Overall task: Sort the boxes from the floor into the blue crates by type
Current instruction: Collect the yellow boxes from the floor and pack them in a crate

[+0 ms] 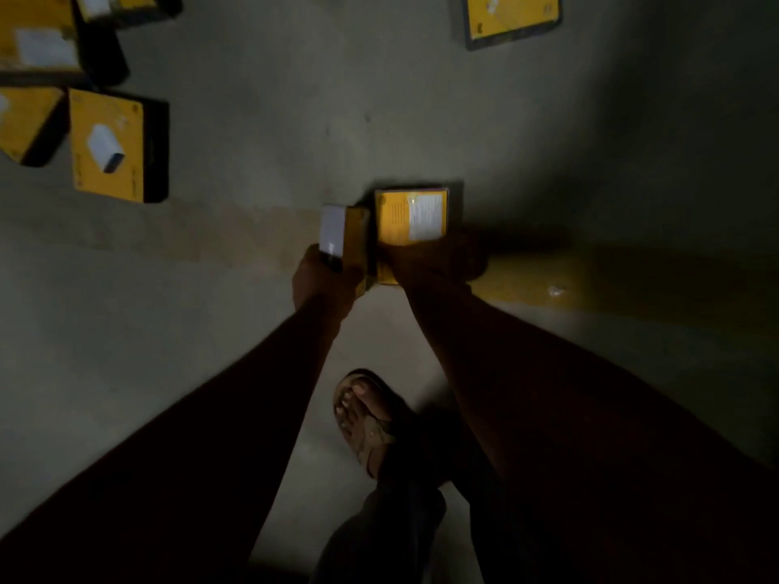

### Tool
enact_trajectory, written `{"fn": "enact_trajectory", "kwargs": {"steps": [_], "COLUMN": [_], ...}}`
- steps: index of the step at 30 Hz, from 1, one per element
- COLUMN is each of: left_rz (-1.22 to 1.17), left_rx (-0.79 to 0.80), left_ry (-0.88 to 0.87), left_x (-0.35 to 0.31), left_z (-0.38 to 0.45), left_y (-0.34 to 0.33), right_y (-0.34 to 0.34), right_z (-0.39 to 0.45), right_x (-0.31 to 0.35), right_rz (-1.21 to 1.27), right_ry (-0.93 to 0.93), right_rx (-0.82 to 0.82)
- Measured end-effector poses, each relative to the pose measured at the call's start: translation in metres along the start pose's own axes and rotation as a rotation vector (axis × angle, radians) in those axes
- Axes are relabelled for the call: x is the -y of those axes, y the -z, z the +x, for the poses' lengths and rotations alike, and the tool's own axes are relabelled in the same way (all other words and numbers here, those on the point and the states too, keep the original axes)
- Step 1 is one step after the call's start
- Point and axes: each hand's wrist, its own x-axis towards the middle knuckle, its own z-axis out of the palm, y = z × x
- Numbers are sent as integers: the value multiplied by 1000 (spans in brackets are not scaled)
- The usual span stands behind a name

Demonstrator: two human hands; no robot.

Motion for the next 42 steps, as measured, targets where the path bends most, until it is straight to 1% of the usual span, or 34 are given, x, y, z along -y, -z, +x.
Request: {"fn": "enact_trajectory", "kwargs": {"steps": [2,3,5,7,8,10,12,14,15,17,20,21,23,26,28,30,33,36,39,42], "left_rz": [1,4,11,32,51,111,172,261,325,468,662,704,752,787,774,697,521,377,355,403], "left_rx": [49,67,107,146,160,179,223,268,286,319,307,288,300,330,341,402,484,565,653,779], "left_ry": [5,8,-24,-61,-82,-129,-183,-247,-295,-412,-657,-737,-910,-1183,-1270,-1331,-1445,-1485,-1596,-1710], "left_x": [-4,-6,-10,-18,-26,-48,-76,-104,-116,-138,-174,-185,-205,-229,-240,-248,-256,-253,-240,-219], "left_z": [-3,-6,-14,-33,-49,-90,-139,-190,-213,-259,-329,-352,-401,-467,-505,-545,-617,-697,-784,-876], "left_y": [1,4,18,40,52,79,111,147,165,199,249,265,293,320,331,336,332,322,302,279], "right_y": [7,14,38,72,92,135,182,237,265,325,410,434,474,521,545,564,582,589,592,596], "right_z": [1,-1,-18,-47,-64,-102,-153,-211,-237,-286,-346,-367,-411,-471,-509,-553,-618,-677,-731,-785], "right_x": [-12,-22,-36,-46,-51,-65,-72,-73,-73,-73,-89,-97,-114,-137,-158,-188,-247,-303,-364,-428], "right_rz": [187,272,341,315,314,422,480,531,565,496,231,145,22,-14,48,188,576,908,1195,1399], "right_ry": [137,209,274,302,288,248,228,254,279,350,535,569,622,653,662,644,629,567,507,464], "right_rx": [87,101,119,150,182,245,244,218,213,158,79,82,35,-114,-199,-299,-444,-594,-783,-952]}}
